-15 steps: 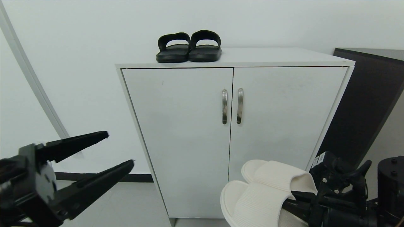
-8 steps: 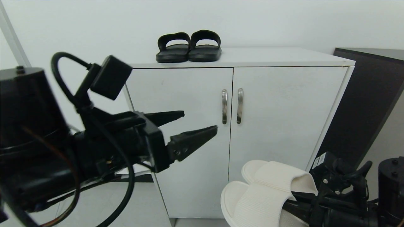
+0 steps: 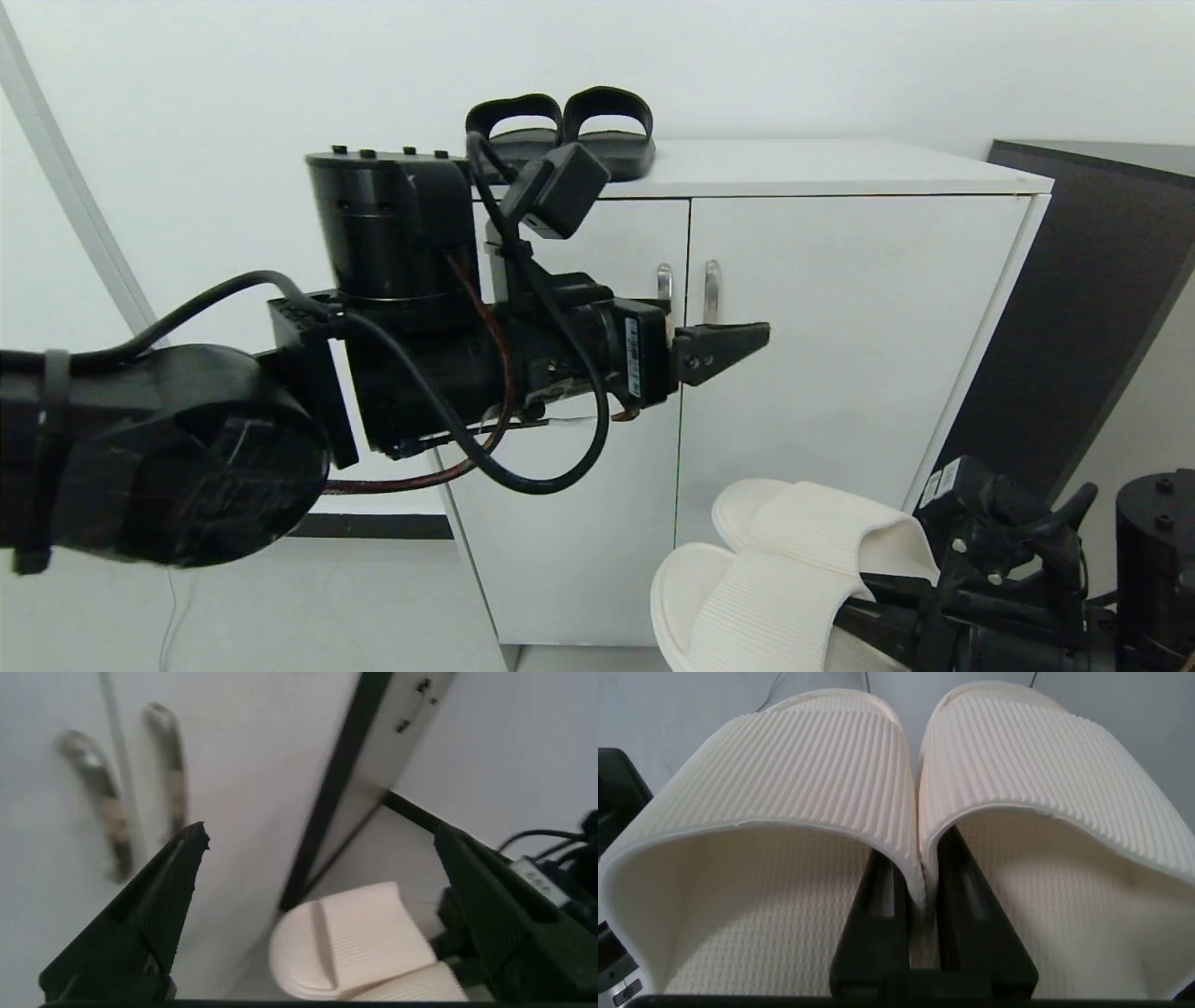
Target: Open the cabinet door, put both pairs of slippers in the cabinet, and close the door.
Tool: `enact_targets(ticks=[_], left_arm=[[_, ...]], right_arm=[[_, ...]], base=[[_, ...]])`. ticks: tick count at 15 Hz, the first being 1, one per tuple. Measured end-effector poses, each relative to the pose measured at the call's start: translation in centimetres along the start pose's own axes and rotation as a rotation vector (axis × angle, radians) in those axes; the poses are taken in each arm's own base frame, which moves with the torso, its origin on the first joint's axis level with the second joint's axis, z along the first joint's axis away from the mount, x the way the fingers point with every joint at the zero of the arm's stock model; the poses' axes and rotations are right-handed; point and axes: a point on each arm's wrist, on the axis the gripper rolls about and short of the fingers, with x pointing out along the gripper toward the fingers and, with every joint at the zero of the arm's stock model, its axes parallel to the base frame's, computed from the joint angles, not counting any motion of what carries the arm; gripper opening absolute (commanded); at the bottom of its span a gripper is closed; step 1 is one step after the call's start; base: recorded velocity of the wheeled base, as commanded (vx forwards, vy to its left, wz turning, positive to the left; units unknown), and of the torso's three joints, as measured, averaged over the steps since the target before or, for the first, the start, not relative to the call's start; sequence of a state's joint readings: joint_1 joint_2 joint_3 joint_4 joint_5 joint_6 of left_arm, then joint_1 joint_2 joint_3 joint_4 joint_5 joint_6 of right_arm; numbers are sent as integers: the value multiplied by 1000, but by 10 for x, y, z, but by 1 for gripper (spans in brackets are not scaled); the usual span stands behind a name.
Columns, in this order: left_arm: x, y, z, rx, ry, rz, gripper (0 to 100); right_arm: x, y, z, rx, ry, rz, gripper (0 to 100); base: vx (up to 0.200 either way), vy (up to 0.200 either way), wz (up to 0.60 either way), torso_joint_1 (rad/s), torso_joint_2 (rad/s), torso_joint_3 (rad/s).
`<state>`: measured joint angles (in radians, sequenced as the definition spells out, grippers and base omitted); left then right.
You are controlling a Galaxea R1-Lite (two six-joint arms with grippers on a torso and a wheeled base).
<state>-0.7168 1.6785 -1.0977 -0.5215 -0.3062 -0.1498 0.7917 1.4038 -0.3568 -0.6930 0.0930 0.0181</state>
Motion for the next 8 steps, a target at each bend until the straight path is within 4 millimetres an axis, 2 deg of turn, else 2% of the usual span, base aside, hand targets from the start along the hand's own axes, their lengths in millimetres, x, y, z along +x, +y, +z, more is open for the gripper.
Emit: enact_targets(ticks=[3, 8], left_arm=[[11, 9, 8, -104, 13, -99, 100], [31, 30, 7, -137, 18, -63, 100]], right_arm=[[2, -1, -1, 2, 10, -2, 0], [4, -1, -3, 3, 18, -5, 0]], base=[[0, 0, 0, 0, 0, 0], [0, 0, 0, 0, 0, 0]])
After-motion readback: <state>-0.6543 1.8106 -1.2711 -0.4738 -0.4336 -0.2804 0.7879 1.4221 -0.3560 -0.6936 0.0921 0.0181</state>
